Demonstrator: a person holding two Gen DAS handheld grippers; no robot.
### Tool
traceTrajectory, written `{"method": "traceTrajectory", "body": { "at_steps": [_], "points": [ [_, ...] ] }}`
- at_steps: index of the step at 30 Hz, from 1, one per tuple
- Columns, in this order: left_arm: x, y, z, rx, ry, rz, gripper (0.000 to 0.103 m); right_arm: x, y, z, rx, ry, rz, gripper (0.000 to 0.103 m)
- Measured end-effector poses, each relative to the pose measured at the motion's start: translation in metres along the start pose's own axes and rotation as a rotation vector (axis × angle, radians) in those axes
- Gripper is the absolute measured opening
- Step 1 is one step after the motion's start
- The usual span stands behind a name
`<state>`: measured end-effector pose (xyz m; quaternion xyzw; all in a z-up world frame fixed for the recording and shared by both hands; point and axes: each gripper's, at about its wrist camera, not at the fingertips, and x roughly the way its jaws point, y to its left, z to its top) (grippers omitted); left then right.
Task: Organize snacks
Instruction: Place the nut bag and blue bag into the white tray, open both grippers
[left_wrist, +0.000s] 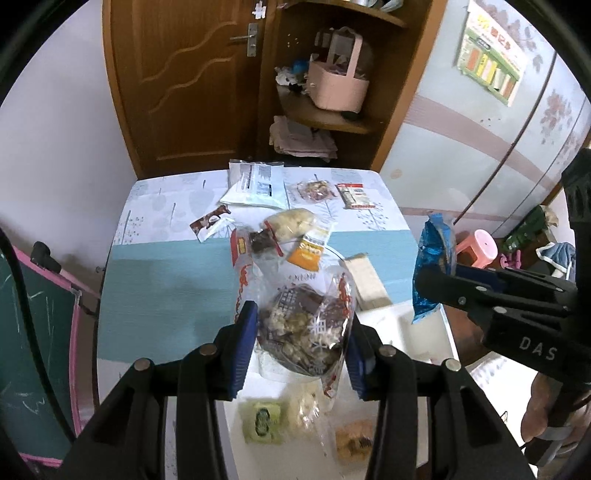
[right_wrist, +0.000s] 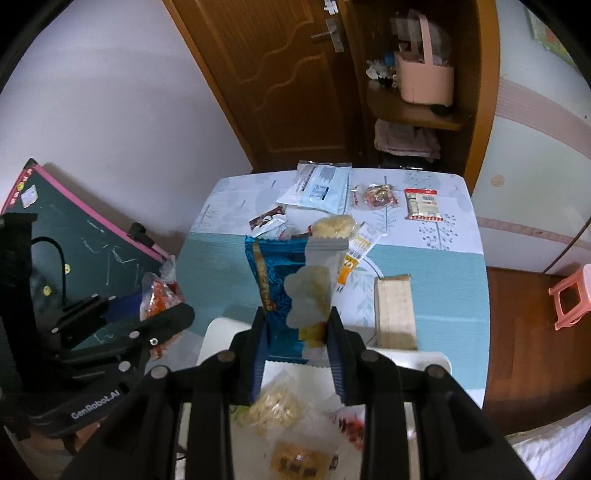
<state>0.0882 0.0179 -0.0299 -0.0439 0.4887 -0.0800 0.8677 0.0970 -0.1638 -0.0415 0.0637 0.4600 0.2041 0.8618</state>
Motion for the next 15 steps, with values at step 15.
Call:
{"method": "traceTrajectory", "body": {
  "at_steps": [15],
  "points": [
    [-0.026,-0.012,-0.054,0.037,-0.023,0.06,0.042,-0.033,0.009,-0.069,0.035,0.033,-0.031,0.03]
  ]
}}
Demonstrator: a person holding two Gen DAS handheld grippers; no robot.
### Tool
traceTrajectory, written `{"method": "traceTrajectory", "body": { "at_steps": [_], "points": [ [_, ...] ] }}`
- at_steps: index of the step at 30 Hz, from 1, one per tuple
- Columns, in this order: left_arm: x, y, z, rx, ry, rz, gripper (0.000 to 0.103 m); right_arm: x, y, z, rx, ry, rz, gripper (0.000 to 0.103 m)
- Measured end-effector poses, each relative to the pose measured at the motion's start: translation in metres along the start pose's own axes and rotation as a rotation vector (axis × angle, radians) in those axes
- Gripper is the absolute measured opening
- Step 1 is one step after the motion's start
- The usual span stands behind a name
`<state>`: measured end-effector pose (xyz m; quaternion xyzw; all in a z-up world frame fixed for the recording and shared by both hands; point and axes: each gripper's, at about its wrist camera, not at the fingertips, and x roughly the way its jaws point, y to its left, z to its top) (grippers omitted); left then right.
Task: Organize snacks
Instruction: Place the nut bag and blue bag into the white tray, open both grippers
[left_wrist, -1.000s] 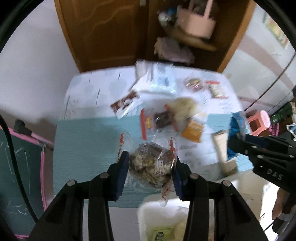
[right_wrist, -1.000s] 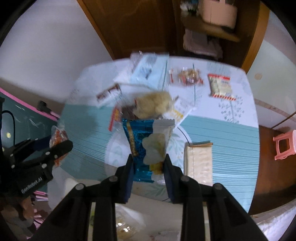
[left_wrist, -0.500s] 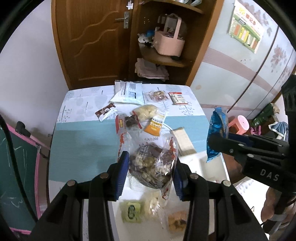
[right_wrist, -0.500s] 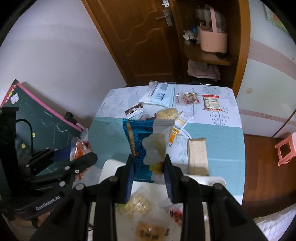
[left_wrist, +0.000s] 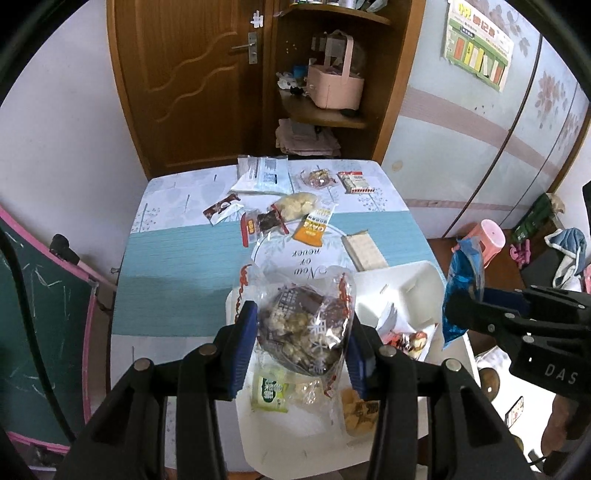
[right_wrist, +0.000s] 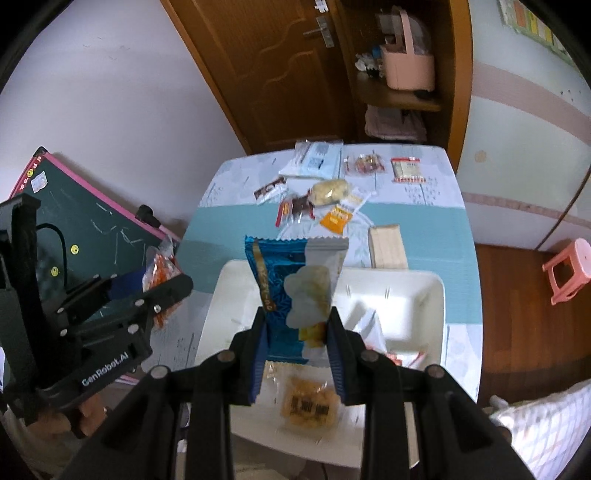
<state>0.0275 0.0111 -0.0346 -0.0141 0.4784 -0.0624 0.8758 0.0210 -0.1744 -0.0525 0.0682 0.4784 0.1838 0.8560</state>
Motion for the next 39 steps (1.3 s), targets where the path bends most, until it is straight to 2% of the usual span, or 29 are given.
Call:
{"method": "traceTrajectory", "body": {
  "at_steps": [9,18,29,30,33,34,39],
  "points": [
    [0.006,0.005,-0.012,-0.025,0.039,0.007,0.043,0.005,0.002,-0.011,0.005,0.022,-0.012,0.03],
    [0.021,-0.001,-0.02,-0.012,0.108,-0.006,0.043,0.023,-0.002,-0.019,0.022,0.095,-0.022,0.03],
    [0.028,-0.009,-0.021,0.006,0.136,-0.003,0.044,0.037,-0.011,-0.026,0.057,0.168,-0.038,0.031],
    [0.028,-0.01,-0.021,0.013,0.132,-0.001,0.047,0.038,-0.012,-0.026,0.062,0.178,-0.042,0.033],
    [0.026,-0.014,-0.02,0.031,0.125,0.027,0.076,0.045,-0.016,-0.028,0.073,0.214,-0.048,0.056],
    [0.026,-0.015,-0.019,0.035,0.121,0.034,0.077,0.047,-0.017,-0.029,0.078,0.221,-0.044,0.064],
    [0.026,-0.019,-0.018,0.049,0.119,0.046,0.077,0.045,-0.02,-0.029,0.086,0.215,-0.043,0.066]
  ]
}}
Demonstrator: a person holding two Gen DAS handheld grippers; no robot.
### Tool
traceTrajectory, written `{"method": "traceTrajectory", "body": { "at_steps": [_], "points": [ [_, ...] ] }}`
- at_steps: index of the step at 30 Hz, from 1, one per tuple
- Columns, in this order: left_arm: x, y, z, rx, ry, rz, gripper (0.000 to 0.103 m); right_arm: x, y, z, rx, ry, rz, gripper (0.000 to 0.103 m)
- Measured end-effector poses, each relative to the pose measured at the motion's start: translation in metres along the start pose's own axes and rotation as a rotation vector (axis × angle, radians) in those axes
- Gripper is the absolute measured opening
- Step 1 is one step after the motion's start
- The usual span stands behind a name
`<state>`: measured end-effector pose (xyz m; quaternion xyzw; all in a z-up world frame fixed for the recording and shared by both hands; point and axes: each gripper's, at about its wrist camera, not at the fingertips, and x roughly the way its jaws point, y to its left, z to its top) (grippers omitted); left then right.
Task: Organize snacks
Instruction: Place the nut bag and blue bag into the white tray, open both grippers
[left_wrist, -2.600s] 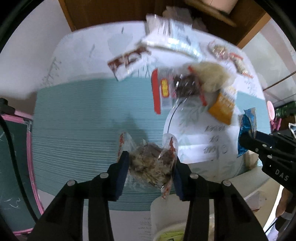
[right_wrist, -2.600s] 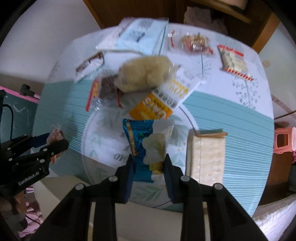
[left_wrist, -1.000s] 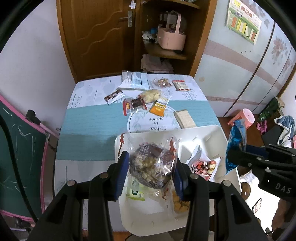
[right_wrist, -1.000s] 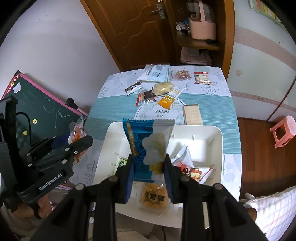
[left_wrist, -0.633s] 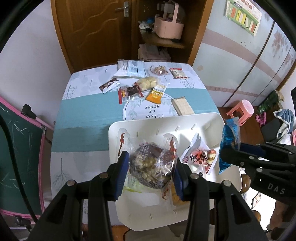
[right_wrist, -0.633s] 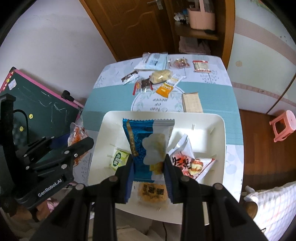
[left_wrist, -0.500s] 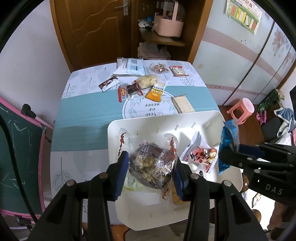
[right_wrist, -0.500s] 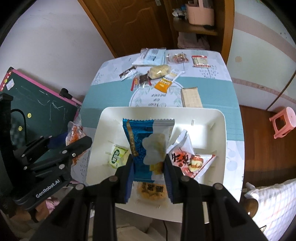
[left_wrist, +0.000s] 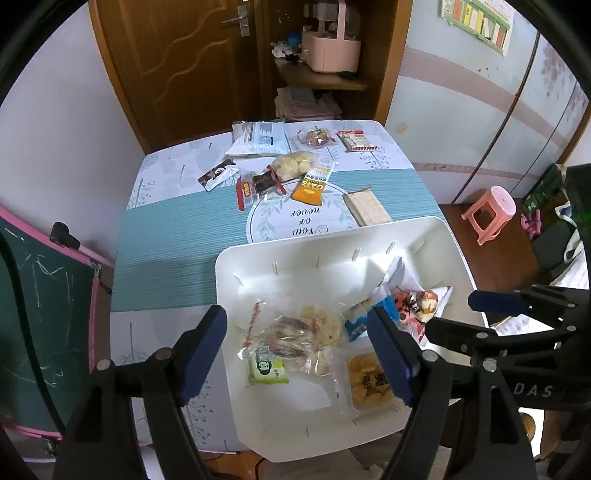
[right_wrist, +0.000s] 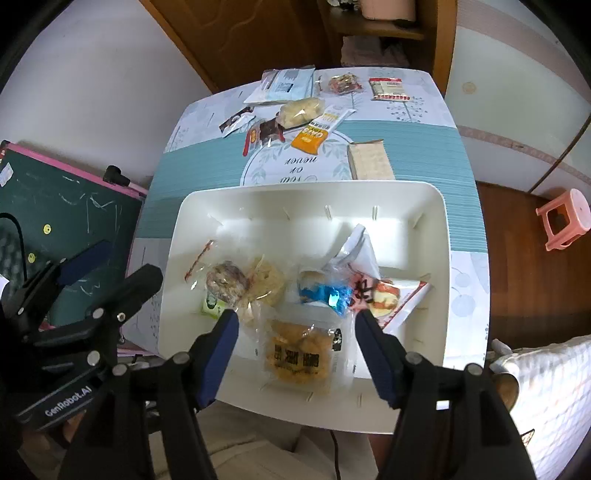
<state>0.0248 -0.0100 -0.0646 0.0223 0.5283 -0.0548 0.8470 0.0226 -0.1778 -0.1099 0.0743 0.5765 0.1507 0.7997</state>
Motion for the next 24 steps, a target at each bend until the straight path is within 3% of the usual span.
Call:
{"method": "traceTrajectory", "body": {
  "at_steps": [24],
  "points": [
    [0.011,-0.006,0.006,0.019,0.032,0.022,0.077,0.0,-0.012,0.003,0.02,-0.001,0.003,0.066]
  ]
}}
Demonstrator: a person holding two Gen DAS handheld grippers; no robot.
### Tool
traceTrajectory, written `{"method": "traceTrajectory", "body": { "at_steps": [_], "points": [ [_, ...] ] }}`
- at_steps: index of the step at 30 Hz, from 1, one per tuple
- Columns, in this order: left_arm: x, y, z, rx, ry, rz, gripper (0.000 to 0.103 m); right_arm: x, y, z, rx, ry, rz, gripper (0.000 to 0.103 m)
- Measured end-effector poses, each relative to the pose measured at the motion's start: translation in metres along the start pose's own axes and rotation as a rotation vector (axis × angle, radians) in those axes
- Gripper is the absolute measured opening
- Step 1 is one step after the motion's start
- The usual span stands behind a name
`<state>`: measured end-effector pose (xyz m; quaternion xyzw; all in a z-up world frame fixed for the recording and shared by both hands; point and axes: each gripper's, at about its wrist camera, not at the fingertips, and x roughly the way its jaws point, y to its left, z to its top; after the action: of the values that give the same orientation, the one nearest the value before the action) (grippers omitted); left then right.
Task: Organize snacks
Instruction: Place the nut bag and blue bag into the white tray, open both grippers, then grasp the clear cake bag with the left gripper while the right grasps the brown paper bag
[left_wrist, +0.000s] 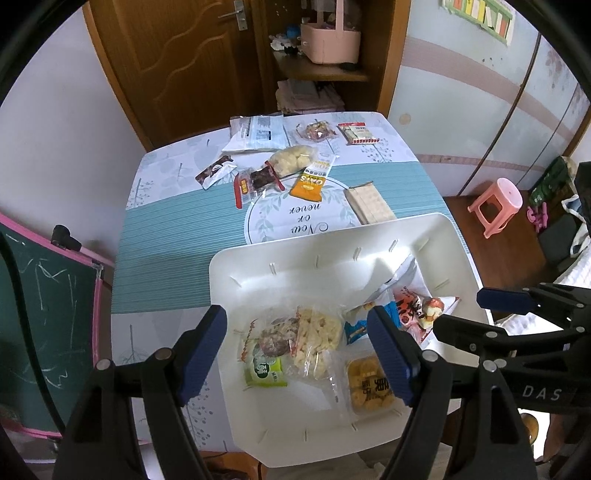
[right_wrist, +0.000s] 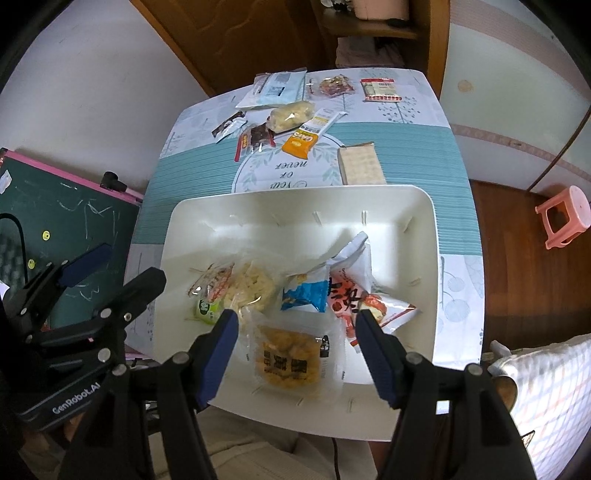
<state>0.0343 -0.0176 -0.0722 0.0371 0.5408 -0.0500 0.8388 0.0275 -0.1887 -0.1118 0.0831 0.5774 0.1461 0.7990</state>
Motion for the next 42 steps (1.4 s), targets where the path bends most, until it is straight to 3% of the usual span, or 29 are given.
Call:
{"method": "traceTrajectory", "body": {
  "at_steps": [20,26,33,37,42],
  "points": [
    [0.031,0.006,0.024,0.036,0.064,-0.005,0.077,0.019,-0.01,0.022,0.055,0.02,0.004,0.066],
    [0.043,0.018,0.057,0.063,0.049,0.002,0.077,0.021,-0.014,0.045,0.056,-0.009,-0.023,0.066],
    [0.077,0.026,0.114,0.185,0.009,0.032,0.078,0.023,-0.025,0.098,0.032,-0.083,-0.079,0.066],
    [0.117,0.026,0.148,0.249,0.043,0.009,0.078,0.046,-0.044,0.133,0.043,-0.076,-0.114,0.066],
    [0.173,0.023,0.18,0.293,0.143,-0.013,0.078,0.095,-0.066,0.165,0.084,0.014,-0.091,0.066]
  ]
}}
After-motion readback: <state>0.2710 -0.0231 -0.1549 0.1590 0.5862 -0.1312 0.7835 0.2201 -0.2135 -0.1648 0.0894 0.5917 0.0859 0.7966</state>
